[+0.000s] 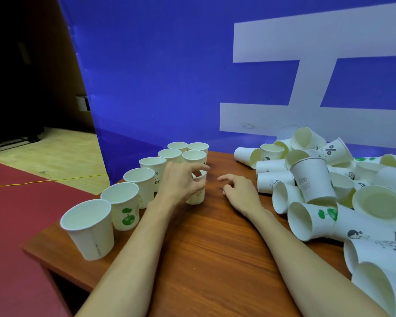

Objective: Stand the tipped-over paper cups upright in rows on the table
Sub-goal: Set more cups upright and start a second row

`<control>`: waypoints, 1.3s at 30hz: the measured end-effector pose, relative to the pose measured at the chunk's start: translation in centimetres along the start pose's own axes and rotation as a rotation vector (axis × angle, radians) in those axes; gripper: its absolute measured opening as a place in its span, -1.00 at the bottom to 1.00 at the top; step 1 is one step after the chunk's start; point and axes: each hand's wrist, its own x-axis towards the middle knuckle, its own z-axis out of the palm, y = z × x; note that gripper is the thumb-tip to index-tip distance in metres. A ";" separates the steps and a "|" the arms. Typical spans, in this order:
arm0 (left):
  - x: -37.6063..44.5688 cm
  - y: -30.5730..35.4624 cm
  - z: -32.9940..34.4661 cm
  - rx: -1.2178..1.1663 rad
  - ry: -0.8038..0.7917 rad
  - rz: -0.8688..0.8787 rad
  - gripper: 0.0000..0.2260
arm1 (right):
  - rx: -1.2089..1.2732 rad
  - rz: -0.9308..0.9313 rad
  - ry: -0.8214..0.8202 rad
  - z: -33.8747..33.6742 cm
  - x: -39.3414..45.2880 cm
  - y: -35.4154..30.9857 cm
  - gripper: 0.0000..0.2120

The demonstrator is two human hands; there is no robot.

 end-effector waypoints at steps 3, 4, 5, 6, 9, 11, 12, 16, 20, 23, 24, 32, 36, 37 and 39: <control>0.0 -0.3 -0.1 0.020 0.032 -0.033 -0.75 | -0.005 0.013 -0.013 0.0 0.0 0.0 -0.68; 0.0 -0.4 -0.1 0.024 0.030 -0.039 -0.75 | -0.003 0.018 -0.011 0.0 0.0 0.0 -0.68; 0.0 -0.5 0.0 0.025 0.032 -0.048 -0.75 | -0.002 0.022 -0.010 0.0 0.0 0.0 -0.68; 0.0 -0.6 0.0 0.020 0.038 -0.059 -0.75 | -0.001 0.026 -0.011 0.0 0.0 0.0 -0.68; 0.1 -1.0 0.3 -0.009 0.066 -0.084 -0.75 | -0.002 0.031 -0.011 -0.1 -0.1 -0.2 -0.69; 0.1 -1.3 0.5 -0.033 0.081 -0.093 -0.76 | 0.000 0.032 -0.009 -0.2 -0.2 -0.2 -0.69; 0.1 -1.5 0.6 -0.037 0.086 -0.095 -0.76 | 0.001 0.032 -0.010 -0.2 -0.2 -0.3 -0.69; 0.1 -1.9 0.7 -0.077 0.101 -0.125 -0.77 | -0.009 0.033 -0.016 -0.1 -0.1 -0.4 -0.69; 0.0 -1.9 0.7 -0.110 0.098 -0.131 -0.76 | -0.016 0.036 -0.016 -0.1 -0.1 -0.3 -0.70; 0.1 -2.0 0.8 -0.119 0.107 -0.127 -0.74 | -0.004 0.041 -0.007 -0.2 -0.2 -0.4 -0.70; 0.1 -2.0 0.9 -0.119 0.116 -0.127 -0.73 | 0.000 0.044 0.003 -0.2 -0.3 -0.5 -0.70; 0.0 0.3 0.0 -0.103 0.299 0.024 -0.77 | 0.120 -0.005 0.209 -1.6 -1.2 -2.8 -0.68; -0.2 1.1 0.3 -0.230 0.341 0.084 -0.84 | 0.170 -0.033 0.420 -4.0 -1.4 -5.5 -0.73; -0.2 1.1 0.5 -0.257 0.344 0.089 -0.83 | 0.131 -0.037 0.465 -4.8 -1.6 -6.0 -0.73; -0.3 1.4 0.7 -0.290 0.335 0.092 -0.84 | -0.021 -0.034 0.534 -6.7 -1.8 -6.6 -0.69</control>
